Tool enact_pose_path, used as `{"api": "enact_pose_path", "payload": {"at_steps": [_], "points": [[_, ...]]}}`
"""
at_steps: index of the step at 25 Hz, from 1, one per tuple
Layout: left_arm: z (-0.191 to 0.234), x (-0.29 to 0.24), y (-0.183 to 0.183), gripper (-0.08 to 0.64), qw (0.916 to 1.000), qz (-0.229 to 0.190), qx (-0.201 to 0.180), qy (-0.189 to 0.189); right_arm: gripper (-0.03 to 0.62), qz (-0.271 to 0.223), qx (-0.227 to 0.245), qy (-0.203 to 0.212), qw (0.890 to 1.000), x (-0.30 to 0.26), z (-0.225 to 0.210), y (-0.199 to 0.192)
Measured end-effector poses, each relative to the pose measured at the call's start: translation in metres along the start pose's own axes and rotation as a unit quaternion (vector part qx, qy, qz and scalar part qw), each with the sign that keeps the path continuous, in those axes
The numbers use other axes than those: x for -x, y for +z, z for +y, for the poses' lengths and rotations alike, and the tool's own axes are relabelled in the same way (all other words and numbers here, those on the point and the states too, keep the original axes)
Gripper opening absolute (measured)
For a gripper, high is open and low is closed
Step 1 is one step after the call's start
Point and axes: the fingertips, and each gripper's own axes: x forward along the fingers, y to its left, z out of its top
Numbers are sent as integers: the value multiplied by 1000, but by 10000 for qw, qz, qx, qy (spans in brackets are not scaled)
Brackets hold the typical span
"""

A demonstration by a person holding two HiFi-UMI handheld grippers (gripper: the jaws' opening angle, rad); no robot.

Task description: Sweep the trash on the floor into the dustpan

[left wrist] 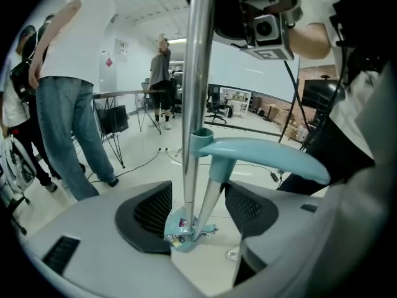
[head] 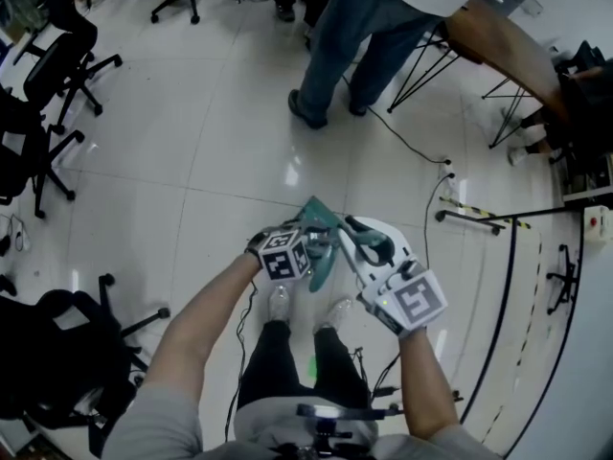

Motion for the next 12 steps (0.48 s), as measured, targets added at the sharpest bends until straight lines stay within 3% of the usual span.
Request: {"api": "enact_pose_path", "payload": {"at_steps": [8,12], "points": [[-8,-3,5,250,9971,27,-589,-482,71,57,-78,-157,9998,6,7,-2],[-12,-6,6,249,9953,65,-674,-686,74,43,-183,-254,9995,7,7,-3]]}}
